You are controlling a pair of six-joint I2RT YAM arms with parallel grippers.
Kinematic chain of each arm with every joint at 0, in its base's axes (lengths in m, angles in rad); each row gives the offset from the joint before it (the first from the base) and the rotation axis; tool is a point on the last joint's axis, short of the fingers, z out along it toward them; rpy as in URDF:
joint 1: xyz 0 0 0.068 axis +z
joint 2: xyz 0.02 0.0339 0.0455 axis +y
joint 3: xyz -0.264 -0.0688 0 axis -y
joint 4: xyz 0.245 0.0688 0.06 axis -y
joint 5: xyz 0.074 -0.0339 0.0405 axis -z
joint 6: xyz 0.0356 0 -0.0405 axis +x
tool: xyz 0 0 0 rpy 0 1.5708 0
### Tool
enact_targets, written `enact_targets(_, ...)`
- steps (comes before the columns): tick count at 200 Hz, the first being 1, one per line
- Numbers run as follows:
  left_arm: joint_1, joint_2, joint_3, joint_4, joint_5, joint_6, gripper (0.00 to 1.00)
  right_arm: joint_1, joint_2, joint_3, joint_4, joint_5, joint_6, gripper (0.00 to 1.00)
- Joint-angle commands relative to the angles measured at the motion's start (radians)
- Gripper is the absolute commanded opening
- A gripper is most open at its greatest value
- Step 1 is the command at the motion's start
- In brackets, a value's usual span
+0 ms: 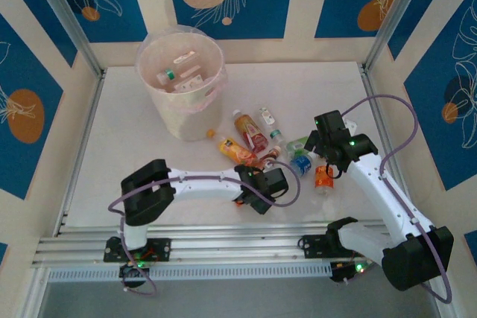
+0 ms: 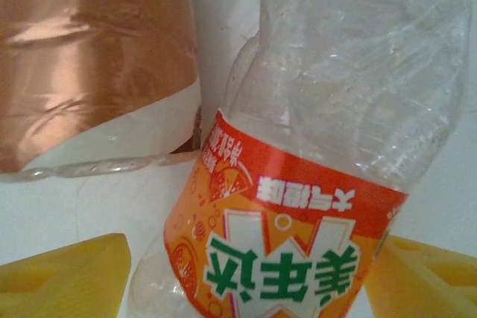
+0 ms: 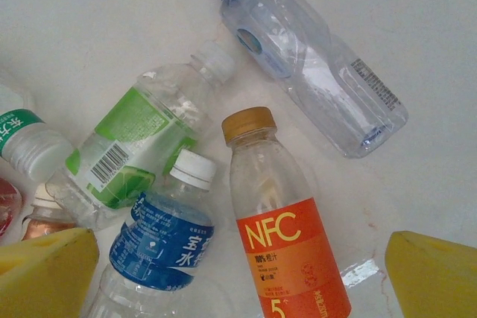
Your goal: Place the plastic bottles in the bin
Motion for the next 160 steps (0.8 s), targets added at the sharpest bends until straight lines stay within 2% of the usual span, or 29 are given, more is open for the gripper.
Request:
enact_targets(1, -0.010, 0.025, 0.031, -0.022, -0.018, 0.008, 0.81, -0.005, -0.019, -0.010, 0.010, -0.019, -0.011, 0.99)
enact_targets(67, -0.010, 0.076, 0.056, -0.031, -0.047, 0.017, 0.83, -0.006, -0.019, -0.012, 0.011, -0.020, -0.012, 0.99)
enact_targets(95, -0.010, 0.082, 0.057, -0.030, -0.044, 0.020, 0.78, -0.006, -0.019, -0.015, 0.011, -0.020, -0.012, 0.99)
enact_targets(121, -0.010, 0.072, 0.048, -0.028, -0.040, 0.029, 0.68, -0.006, -0.021, -0.016, 0.010, -0.020, -0.010, 0.99)
enact_targets(160, -0.018, 0.017, 0.022, -0.020, -0.028, 0.053, 0.63, -0.006, -0.024, -0.014, 0.010, -0.020, -0.007, 0.99)
